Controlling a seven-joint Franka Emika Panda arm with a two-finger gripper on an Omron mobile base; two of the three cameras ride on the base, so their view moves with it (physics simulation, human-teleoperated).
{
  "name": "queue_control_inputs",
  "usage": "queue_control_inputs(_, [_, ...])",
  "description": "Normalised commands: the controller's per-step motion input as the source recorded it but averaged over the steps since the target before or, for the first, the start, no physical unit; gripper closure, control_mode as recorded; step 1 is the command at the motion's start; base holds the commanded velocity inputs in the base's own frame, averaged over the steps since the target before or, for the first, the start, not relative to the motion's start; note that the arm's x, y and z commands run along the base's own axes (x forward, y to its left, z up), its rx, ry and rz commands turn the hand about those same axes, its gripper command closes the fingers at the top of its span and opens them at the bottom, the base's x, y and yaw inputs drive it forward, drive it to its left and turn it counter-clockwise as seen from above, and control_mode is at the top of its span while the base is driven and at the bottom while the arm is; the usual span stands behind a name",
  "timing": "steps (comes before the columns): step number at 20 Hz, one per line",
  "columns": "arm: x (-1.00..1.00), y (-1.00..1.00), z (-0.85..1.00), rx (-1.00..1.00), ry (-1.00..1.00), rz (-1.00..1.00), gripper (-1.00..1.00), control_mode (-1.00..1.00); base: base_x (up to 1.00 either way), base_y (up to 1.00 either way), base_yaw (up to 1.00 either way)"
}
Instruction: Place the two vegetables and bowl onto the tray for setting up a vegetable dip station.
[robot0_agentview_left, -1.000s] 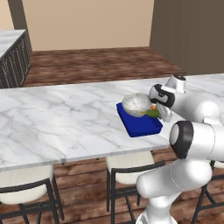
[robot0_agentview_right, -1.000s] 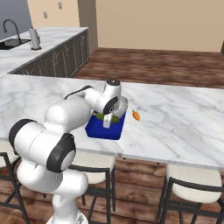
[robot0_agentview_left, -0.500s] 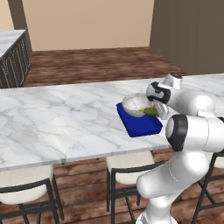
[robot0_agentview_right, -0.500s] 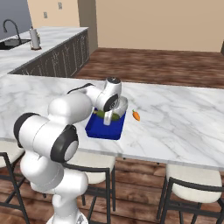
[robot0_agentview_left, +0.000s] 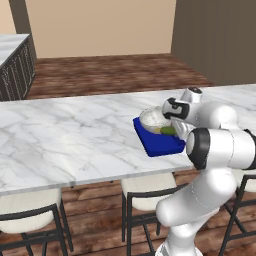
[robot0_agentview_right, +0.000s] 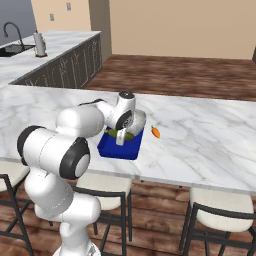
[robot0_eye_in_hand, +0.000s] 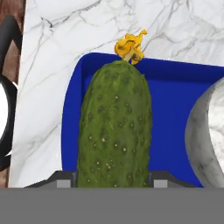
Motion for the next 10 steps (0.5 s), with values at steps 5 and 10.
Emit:
queue_control_inputs(5, [0.09,0.02,-0.23,0.00,0.00,0.00,1.00,-1.00,0.00,0.00,0.00])
queue_control_inputs(10, [0.02,0.00,-0.12,0.00,-0.01,0.00,1.00,-1.00,0.00,0.00,0.00])
